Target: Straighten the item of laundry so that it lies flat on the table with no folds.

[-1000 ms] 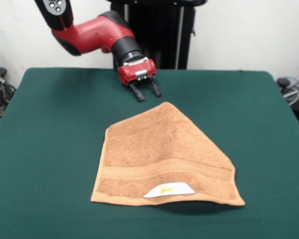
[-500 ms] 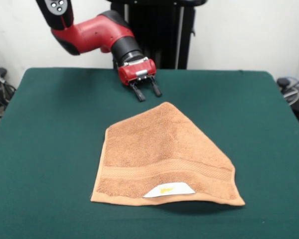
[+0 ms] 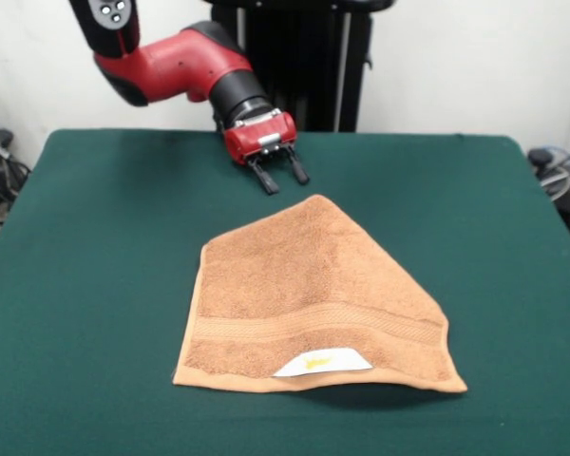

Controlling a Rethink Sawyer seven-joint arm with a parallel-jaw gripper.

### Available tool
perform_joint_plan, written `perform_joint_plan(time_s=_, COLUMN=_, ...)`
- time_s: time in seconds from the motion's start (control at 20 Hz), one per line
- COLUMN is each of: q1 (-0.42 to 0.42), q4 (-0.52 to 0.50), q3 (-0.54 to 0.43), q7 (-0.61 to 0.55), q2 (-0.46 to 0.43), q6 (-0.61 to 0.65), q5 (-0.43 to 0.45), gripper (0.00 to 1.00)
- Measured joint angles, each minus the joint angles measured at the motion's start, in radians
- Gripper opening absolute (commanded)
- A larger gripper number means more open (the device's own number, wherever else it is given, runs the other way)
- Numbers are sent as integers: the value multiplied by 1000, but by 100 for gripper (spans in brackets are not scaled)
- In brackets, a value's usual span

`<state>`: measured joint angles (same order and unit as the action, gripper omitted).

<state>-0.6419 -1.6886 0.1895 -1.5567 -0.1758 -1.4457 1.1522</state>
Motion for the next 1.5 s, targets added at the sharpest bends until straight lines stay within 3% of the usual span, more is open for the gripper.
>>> perform_joint_plan(time_s=1.5, q1=194, q4=86, q3=162, q7=-125, q2=-24, q6=-86, q5=-26, gripper=100)
